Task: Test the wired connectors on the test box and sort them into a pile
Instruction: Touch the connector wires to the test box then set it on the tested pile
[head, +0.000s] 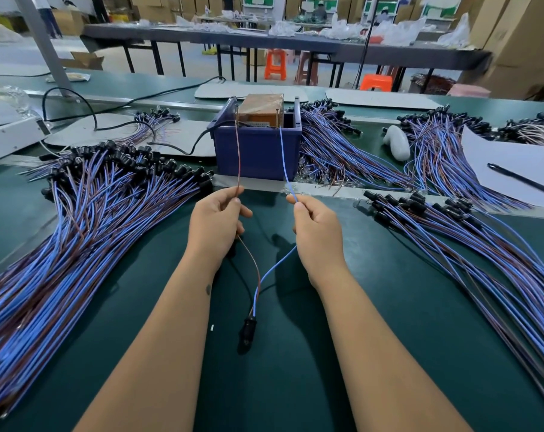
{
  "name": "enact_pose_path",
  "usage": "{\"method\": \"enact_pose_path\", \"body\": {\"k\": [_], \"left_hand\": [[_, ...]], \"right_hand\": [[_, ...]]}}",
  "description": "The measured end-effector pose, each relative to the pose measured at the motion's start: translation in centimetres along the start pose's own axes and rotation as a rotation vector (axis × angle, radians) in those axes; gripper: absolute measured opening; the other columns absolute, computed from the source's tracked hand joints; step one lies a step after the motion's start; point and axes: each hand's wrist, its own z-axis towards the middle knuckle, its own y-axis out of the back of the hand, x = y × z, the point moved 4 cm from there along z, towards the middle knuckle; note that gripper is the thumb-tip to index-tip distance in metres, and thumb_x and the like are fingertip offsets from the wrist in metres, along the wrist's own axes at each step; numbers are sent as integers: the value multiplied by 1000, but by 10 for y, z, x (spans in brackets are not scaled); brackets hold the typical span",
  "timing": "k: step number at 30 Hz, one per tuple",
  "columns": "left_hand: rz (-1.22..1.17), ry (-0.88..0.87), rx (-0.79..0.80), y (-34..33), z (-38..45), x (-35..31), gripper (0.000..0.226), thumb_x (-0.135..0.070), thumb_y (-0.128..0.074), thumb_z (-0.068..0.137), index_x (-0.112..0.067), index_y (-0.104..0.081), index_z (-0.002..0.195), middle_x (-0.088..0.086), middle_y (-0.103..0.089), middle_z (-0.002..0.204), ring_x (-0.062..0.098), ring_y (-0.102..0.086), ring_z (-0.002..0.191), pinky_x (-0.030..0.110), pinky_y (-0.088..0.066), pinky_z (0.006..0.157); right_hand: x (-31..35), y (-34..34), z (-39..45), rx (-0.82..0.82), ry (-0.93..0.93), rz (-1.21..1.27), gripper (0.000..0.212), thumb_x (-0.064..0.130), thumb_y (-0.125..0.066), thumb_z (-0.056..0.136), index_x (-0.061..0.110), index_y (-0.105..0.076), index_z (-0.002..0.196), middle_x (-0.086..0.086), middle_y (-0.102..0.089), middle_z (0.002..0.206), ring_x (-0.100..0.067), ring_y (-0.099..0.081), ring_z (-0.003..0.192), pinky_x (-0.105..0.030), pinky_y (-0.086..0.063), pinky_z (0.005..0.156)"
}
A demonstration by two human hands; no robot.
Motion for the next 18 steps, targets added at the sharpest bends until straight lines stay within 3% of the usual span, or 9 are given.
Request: {"method": "enact_pose_path", "body": {"k": [12, 18], "left_hand": [[102, -49, 46, -2, -2, 3, 29, -12, -47, 99, -29, -62, 116, -13, -70, 70, 1, -49, 43, 14, -42, 46], [131, -64, 52, -1, -1, 4, 28, -14, -47, 99, -32, -62, 115, -14, -71, 72, 1, -50, 45, 14, -43, 48]], "right_hand": [[0, -1, 1, 29, 8, -43, 31, 19, -41, 100, 23, -66, 119, 17, -43, 46, -3, -36, 47, -15, -33, 48], [1, -2, 1, 48, 6, -67, 32, 21, -40, 99, 25, -65, 119, 20, -45, 46, -3, -39, 48, -21, -36, 54]]}}
